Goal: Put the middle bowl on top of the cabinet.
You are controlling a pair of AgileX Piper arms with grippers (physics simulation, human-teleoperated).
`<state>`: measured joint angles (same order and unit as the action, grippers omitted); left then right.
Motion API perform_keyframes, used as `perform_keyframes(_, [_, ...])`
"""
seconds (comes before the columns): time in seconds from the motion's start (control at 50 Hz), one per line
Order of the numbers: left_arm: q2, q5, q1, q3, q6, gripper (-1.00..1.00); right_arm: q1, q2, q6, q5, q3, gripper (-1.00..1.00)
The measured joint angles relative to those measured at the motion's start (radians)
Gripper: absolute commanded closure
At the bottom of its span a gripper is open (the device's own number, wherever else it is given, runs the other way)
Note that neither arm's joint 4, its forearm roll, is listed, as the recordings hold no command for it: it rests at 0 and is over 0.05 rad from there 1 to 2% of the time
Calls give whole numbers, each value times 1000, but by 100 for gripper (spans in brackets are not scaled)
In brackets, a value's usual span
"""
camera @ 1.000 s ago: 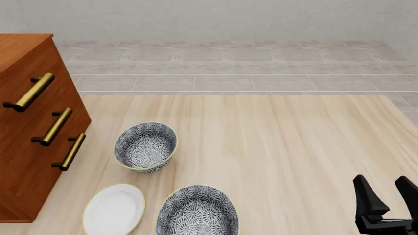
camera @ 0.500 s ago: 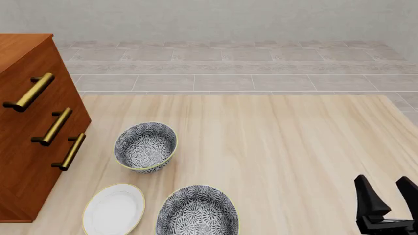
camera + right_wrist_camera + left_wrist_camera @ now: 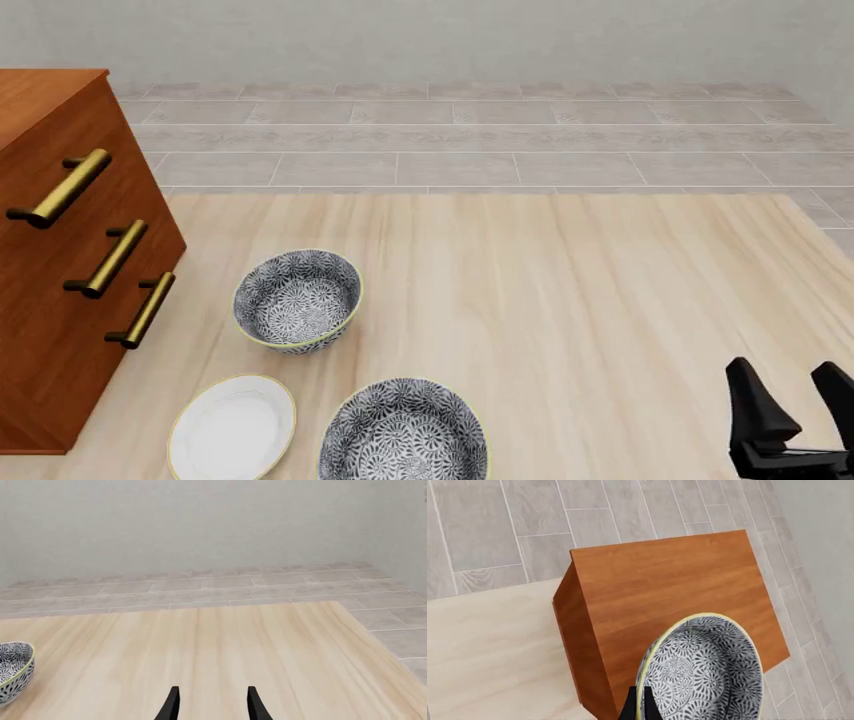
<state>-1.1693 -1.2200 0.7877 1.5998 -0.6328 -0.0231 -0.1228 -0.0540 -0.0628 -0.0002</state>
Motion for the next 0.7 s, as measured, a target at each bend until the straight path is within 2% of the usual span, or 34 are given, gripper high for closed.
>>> perform_keyframes(0.7, [-3,2,16,-15,-21,100,11,-33,21,-20,0,-100])
